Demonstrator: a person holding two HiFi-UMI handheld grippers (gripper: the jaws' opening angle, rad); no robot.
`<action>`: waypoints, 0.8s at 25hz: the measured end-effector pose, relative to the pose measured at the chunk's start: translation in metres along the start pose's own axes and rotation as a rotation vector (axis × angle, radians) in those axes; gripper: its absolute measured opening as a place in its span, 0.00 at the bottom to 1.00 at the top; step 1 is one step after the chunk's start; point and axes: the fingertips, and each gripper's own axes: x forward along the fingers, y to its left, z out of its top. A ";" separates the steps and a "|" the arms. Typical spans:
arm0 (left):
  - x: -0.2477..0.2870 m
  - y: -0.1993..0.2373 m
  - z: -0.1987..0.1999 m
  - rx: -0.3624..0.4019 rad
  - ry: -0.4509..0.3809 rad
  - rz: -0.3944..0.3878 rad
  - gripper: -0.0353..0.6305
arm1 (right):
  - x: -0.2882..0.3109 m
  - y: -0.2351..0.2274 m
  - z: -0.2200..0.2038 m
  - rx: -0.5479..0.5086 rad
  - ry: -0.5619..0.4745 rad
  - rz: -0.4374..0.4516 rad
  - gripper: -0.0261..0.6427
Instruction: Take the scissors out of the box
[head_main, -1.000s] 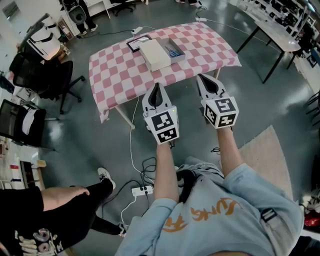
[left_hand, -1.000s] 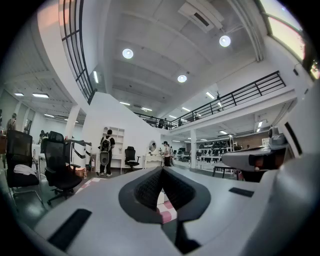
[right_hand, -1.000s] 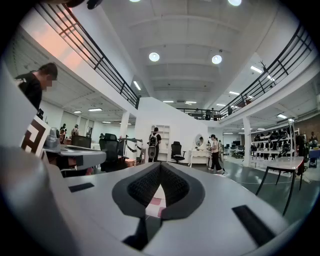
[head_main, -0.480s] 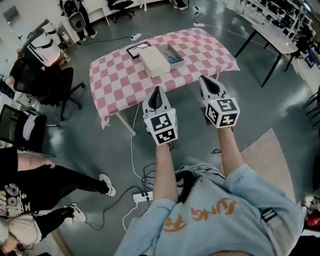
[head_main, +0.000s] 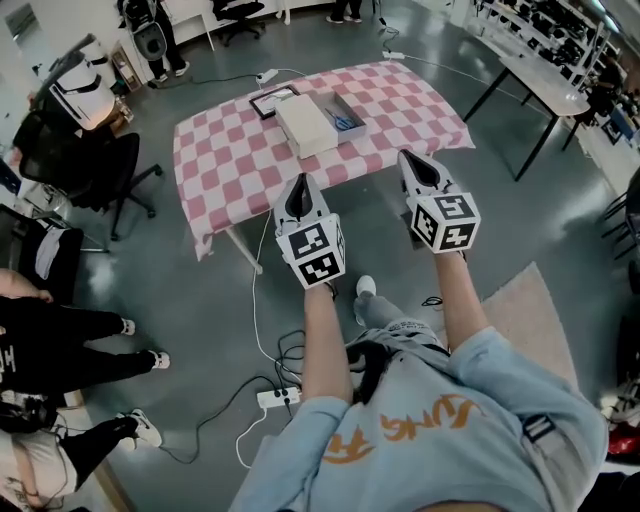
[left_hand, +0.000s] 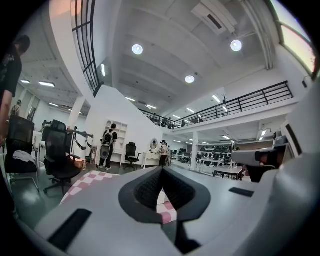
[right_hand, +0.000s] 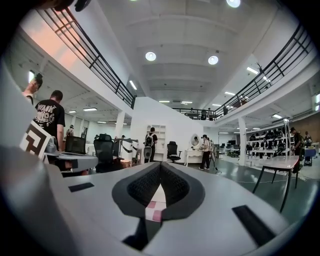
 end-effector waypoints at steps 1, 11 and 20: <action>0.003 0.000 -0.001 0.001 0.002 -0.001 0.08 | 0.004 -0.001 0.000 0.000 0.002 0.001 0.03; 0.054 0.005 0.002 0.011 -0.013 0.006 0.08 | 0.063 -0.017 -0.002 0.024 -0.001 0.045 0.03; 0.130 0.004 -0.009 0.004 0.037 0.006 0.08 | 0.134 -0.050 -0.010 0.067 0.014 0.077 0.03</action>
